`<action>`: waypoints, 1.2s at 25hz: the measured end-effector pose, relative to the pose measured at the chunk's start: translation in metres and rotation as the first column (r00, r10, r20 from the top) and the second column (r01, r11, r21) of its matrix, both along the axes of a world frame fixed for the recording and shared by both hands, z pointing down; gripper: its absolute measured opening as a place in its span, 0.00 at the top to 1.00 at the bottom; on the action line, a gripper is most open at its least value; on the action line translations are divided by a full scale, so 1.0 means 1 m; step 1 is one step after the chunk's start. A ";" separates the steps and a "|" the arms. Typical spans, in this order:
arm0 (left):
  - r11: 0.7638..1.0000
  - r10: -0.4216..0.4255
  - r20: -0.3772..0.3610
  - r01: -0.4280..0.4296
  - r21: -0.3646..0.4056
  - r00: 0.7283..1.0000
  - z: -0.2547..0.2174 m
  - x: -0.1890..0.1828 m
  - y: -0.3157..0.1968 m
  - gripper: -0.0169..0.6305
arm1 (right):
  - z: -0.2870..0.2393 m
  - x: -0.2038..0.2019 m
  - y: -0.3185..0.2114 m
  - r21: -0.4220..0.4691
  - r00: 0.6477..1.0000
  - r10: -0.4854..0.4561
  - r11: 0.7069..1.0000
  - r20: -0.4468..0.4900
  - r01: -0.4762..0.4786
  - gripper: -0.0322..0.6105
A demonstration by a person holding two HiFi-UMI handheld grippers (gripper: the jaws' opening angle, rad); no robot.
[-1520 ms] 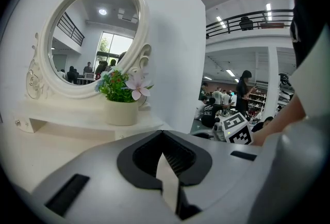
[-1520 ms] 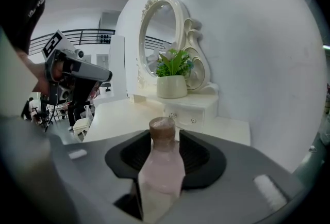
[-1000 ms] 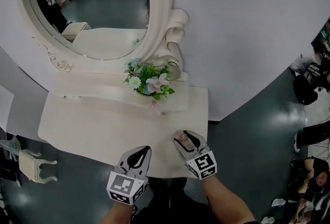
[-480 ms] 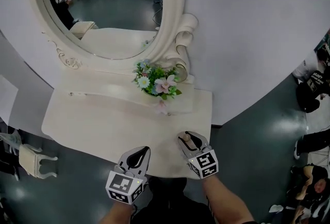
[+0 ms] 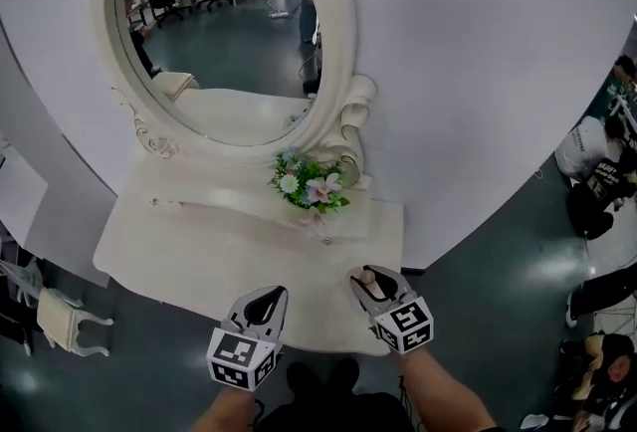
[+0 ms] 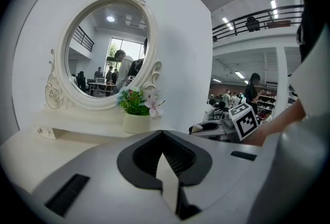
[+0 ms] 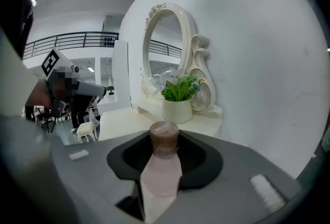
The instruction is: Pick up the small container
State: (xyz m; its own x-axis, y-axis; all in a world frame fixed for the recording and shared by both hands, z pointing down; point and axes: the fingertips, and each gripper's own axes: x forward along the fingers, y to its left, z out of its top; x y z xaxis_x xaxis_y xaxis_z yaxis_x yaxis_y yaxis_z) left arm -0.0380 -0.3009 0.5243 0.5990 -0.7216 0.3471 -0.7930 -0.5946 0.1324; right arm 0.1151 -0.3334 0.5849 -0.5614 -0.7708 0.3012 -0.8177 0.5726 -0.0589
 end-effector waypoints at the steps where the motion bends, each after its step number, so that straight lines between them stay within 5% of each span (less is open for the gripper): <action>1: 1.000 0.005 0.010 -0.005 0.000 1.000 -0.002 0.001 0.000 0.96 | -0.008 0.000 0.001 -0.001 1.000 -0.004 1.000 -0.004 0.004 0.72; 10: 0.997 0.030 0.023 -0.032 0.076 0.999 -0.044 0.000 -0.002 0.96 | -0.082 -0.004 0.014 0.026 0.998 -0.034 0.999 0.052 0.033 0.72; 30: 0.980 -0.059 0.019 0.054 0.189 0.998 -0.114 -0.037 -0.003 0.96 | -0.217 0.021 0.066 0.195 0.987 -0.094 0.979 0.131 0.067 0.72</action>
